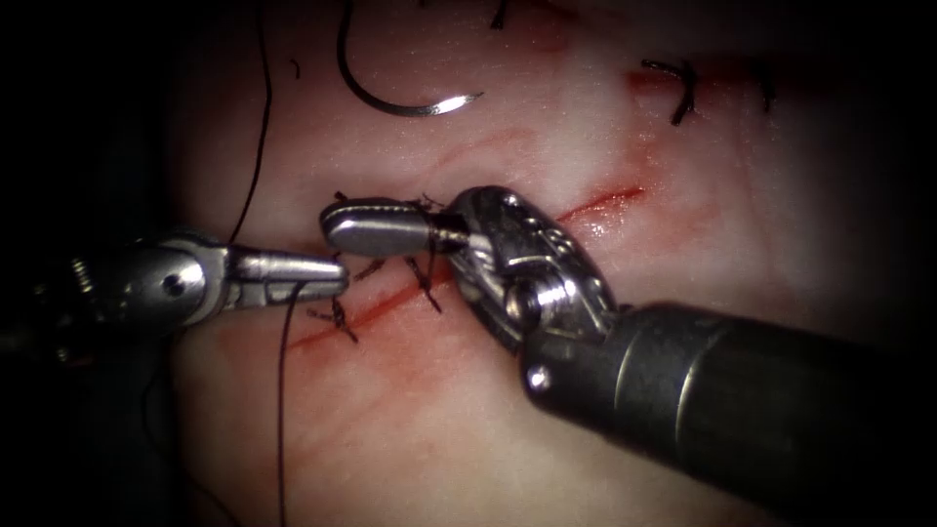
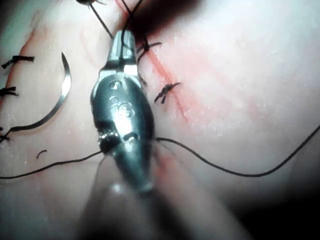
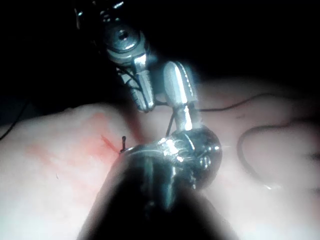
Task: Wound Closure
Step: Wrap the suture counter clockwise around the right tool one time, then grasp the suture tail with the right hand.
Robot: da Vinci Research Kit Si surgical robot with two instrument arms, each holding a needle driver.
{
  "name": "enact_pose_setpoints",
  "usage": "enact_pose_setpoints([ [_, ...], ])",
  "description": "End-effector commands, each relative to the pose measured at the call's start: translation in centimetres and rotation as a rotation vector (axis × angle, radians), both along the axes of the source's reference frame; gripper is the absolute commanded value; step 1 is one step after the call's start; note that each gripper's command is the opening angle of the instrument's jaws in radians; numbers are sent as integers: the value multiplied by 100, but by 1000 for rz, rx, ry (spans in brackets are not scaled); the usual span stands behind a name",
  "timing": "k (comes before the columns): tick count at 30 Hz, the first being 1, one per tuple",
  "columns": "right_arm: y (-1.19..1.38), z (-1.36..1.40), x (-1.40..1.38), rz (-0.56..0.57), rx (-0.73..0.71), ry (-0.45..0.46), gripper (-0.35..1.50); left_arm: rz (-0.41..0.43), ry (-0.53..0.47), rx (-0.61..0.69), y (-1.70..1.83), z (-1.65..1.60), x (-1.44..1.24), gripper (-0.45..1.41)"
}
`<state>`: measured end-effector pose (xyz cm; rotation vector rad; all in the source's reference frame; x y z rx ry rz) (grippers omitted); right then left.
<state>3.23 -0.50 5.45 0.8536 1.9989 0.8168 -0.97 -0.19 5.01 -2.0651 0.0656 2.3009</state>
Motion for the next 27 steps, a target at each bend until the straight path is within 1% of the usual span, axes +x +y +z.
enact_pose_setpoints([
  [1,8,5,11,22,-8,-49,-35,5,4,-5,2,4,-8,-35],
  [2,9,6,13,34,-14,-92,-35,10,8,-5,0,3,-12,-35],
  [4,9,8,16,56,-21,-149,-35,17,5,-5,-5,1,-20,-35],
  [8,10,11,18,80,-61,-315,2,28,-1,2,-11,-2,-33,-35],
  [9,11,10,18,86,-72,-371,4,26,-1,2,-11,-3,-36,-35],
  [11,10,10,17,94,-107,-456,4,27,-1,8,-12,-3,-39,-35],
  [13,11,9,15,81,-118,-565,17,26,-1,8,-12,-3,-40,-35],
  [17,11,10,15,49,-173,-790,17,30,-4,15,-11,-4,-39,-35],
  [19,12,10,14,26,-162,-896,14,27,-3,21,-12,-4,-38,-35],
  [21,12,11,14,41,-158,-972,12,22,0,20,-12,-4,-38,-35],
  [23,12,11,14,52,-154,-1003,15,18,1,26,-12,-5,-38,-35],
  [24,12,11,14,48,-151,-1015,24,18,1,26,-12,-5,-38,-35],
  [25,11,11,17,37,-154,-1055,44,18,1,26,-12,-5,-39,-35],
  [26,10,11,19,30,-150,-1076,59,18,1,26,-12,-5,-39,-35],
  [27,10,11,21,25,-142,-1106,83,18,1,26,-12,-5,-39,-35],
])
